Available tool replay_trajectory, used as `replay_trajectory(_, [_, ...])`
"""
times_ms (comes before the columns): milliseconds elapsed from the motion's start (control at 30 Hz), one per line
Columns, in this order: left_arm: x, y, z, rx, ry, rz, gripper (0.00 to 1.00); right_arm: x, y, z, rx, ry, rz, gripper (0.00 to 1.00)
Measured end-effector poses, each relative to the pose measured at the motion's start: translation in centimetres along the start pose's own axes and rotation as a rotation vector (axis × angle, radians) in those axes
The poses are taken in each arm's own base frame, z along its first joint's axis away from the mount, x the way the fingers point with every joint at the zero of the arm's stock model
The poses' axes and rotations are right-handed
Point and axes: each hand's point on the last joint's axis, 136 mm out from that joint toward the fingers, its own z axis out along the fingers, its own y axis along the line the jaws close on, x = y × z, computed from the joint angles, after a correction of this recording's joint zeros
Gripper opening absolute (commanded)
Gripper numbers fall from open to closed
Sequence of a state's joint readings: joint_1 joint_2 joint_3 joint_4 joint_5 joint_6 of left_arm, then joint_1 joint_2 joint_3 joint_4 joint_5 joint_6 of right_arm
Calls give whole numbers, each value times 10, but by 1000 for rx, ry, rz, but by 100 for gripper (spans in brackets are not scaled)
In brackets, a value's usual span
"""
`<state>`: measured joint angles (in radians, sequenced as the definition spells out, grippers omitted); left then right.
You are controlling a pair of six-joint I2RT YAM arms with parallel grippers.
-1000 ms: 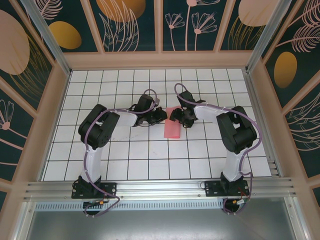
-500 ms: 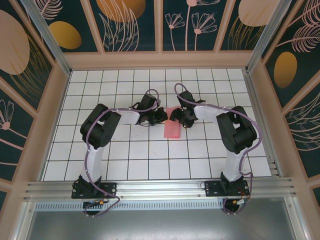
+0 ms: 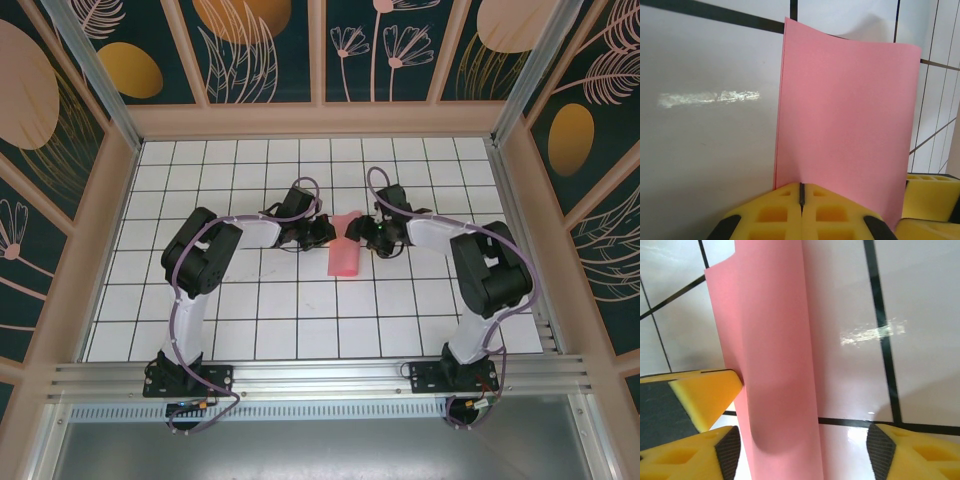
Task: Fold a paper plane with a square sheet of paper (pick it up from the middle)
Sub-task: Hold the square sheet of paper at the center of the table, then fold the square sheet of paper in half at the center of the table.
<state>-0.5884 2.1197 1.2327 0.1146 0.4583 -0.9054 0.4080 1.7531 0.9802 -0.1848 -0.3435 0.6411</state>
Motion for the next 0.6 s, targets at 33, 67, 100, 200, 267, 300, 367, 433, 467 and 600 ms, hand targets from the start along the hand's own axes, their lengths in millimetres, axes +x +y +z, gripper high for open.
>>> replay_trajectory(33, [0,0,0,-1,0,0,0,-3,3,-5,-12,-12,-4,56])
replay_trajectory(67, [0,0,0,-2,0,0,0,-6,8,-11,-28,-26,-12,49])
replay_trajectory(100, [0,0,0,-3,-1,0,0,-8,13,-16,-46,-38,-24,44])
replay_trajectory(200, [0,1,0,-9,0,-2,0,-11,28,-24,-87,-60,-55,27])
replay_trajectory(267, [0,1,0,-12,-2,-2,0,-10,33,-24,-95,-60,-66,17])
replay_trajectory(300, [0,1,0,-12,-2,-2,0,-10,34,-23,-96,-58,-71,14])
replay_trajectory(367, [0,1,1,-15,-2,-3,0,-10,38,-19,-98,-51,-72,10])
replay_trajectory(433, [0,1,0,-17,-1,-4,0,-11,41,-14,-98,-45,-77,7])
replay_trajectory(467, [0,1,0,-17,-1,-5,0,-11,42,-11,-96,-39,-79,6])
replay_trajectory(600, [0,1,1,-23,3,-8,0,-8,42,5,-86,-4,-79,4])
